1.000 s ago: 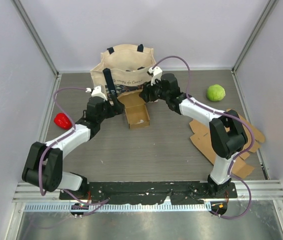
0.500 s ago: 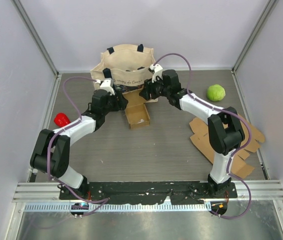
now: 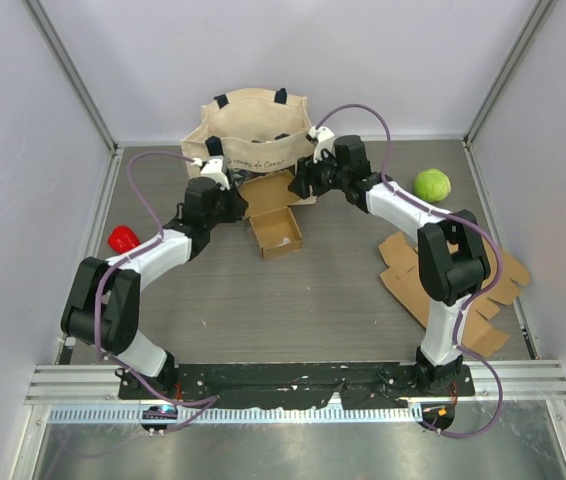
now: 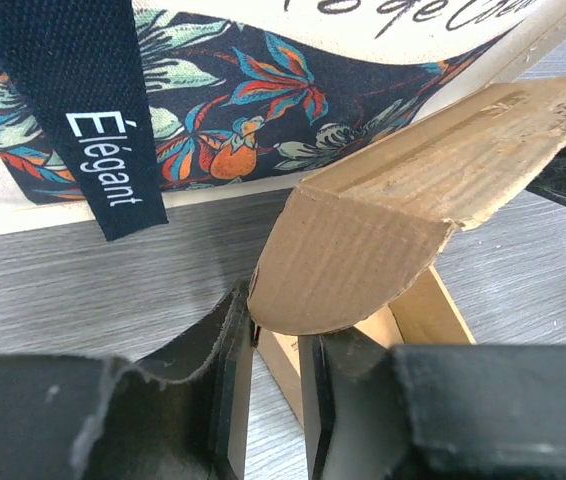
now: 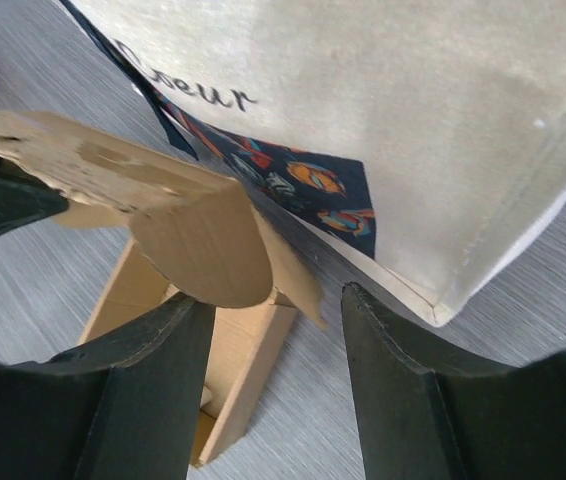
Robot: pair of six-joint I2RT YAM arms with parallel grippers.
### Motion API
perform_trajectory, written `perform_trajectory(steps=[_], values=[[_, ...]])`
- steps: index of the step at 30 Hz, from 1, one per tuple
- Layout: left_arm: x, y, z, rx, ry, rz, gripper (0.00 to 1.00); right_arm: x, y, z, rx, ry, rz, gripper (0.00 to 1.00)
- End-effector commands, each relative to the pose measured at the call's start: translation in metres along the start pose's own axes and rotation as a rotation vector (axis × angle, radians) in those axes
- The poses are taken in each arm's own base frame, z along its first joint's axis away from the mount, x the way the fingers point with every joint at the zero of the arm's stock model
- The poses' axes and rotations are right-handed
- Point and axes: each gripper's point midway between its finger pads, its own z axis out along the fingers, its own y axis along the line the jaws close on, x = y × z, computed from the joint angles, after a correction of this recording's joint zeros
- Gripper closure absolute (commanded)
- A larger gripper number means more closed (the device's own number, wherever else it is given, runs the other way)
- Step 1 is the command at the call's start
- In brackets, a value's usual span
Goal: Fold the paper box
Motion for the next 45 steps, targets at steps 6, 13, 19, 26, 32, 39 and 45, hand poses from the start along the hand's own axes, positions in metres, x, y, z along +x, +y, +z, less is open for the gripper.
perform_trajectory(steps=[6, 13, 19, 26, 32, 39, 45], values=[[-0.019, -0.002, -0.001, -0.013, -0.035, 0.019, 0.77, -0.012, -0.008, 0.001, -0.003, -0.029, -0.095, 0.36], [-0.023, -0.002, -0.004, -0.023, -0.039, 0.01, 0.79, -0.011, -0.001, 0.012, -0.08, -0.031, -0.07, 0.53], [-0.028, -0.002, -0.003, -0.067, -0.033, 0.003, 0.91, -0.019, -0.007, -0.001, 0.02, -0.083, -0.006, 0.8], [-0.026, -0.018, -0.011, -0.129, -0.041, 0.013, 1.0, -0.014, 0.021, -0.017, 0.075, -0.107, 0.044, 0.99], [-0.009, -0.026, -0.013, -0.142, -0.025, 0.045, 1.0, -0.001, 0.037, -0.031, 0.088, -0.118, 0.077, 0.94], [0.012, -0.036, -0.031, -0.051, 0.051, 0.065, 1.0, 0.01, 0.01, -0.057, 0.105, -0.036, 0.019, 0.8], [0.022, -0.047, -0.053, 0.021, 0.132, 0.099, 1.0, 0.027, 0.003, -0.076, -0.03, 0.033, -0.076, 0.55]])
